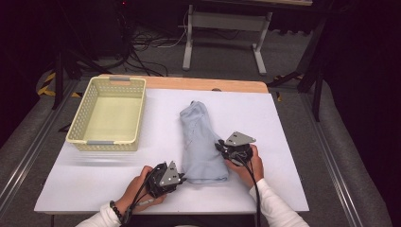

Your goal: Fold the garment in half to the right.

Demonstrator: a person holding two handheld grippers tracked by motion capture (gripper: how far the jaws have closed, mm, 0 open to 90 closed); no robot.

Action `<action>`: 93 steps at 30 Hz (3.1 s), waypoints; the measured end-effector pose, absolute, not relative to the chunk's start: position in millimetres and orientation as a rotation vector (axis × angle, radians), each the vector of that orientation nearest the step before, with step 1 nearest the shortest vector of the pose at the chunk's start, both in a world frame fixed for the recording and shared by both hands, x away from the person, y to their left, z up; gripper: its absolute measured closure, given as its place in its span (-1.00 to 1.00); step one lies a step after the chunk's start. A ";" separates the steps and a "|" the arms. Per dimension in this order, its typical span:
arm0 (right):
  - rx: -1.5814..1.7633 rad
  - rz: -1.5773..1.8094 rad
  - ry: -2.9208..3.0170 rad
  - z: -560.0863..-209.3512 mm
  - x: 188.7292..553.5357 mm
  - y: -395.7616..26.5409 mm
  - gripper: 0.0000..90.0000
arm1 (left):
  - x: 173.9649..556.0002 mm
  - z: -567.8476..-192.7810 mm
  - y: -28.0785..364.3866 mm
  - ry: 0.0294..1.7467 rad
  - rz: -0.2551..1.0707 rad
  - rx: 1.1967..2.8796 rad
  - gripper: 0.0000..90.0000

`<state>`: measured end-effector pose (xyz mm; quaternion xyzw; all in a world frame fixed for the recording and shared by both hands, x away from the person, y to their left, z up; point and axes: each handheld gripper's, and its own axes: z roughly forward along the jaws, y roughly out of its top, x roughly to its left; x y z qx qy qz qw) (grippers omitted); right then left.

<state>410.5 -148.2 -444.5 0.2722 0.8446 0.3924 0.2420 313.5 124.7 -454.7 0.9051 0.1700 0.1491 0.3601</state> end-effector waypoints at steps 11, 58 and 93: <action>0.725 1.186 2.300 -439.4 372.2 -164.3 0.77 | 324.0 -415.4 127.8 0.477 0.443 2.154 0.67; 0.787 1.189 2.304 -442.4 358.1 -165.1 -0.12 | 459.3 -424.0 84.6 0.938 0.535 2.064 -0.57; 0.969 1.163 2.538 -459.5 369.9 -146.2 0.01 | 372.5 -422.1 136.3 0.753 0.613 2.100 -0.65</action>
